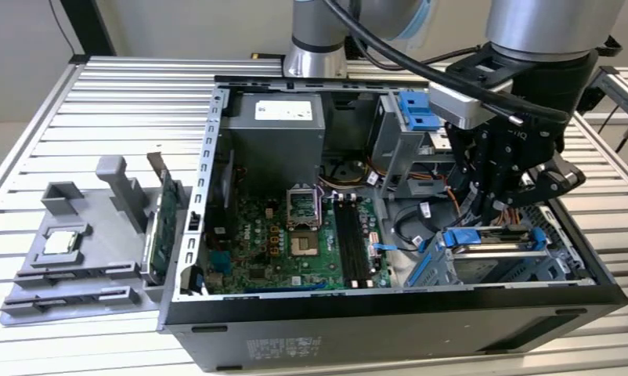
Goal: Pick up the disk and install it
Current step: 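Insert the second disk wire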
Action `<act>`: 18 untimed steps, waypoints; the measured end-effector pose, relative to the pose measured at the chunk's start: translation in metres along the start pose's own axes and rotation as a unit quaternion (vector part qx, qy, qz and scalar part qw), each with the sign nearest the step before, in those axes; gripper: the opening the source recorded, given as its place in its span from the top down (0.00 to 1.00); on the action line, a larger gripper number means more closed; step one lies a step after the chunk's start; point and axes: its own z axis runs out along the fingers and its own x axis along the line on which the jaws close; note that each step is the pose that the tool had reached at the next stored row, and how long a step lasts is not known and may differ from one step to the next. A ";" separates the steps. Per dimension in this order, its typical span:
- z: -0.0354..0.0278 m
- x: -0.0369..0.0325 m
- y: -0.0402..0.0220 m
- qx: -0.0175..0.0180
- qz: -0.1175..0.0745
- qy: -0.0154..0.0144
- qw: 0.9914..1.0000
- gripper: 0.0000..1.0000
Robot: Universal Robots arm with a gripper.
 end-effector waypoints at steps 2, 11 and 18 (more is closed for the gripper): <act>0.0001 0.0000 0.0000 -0.002 0.009 0.001 1.000 1.00; 0.0028 0.0030 -0.0083 -0.016 0.069 0.006 0.997 1.00; 0.0043 0.0060 -0.0125 -0.019 0.081 0.007 0.997 1.00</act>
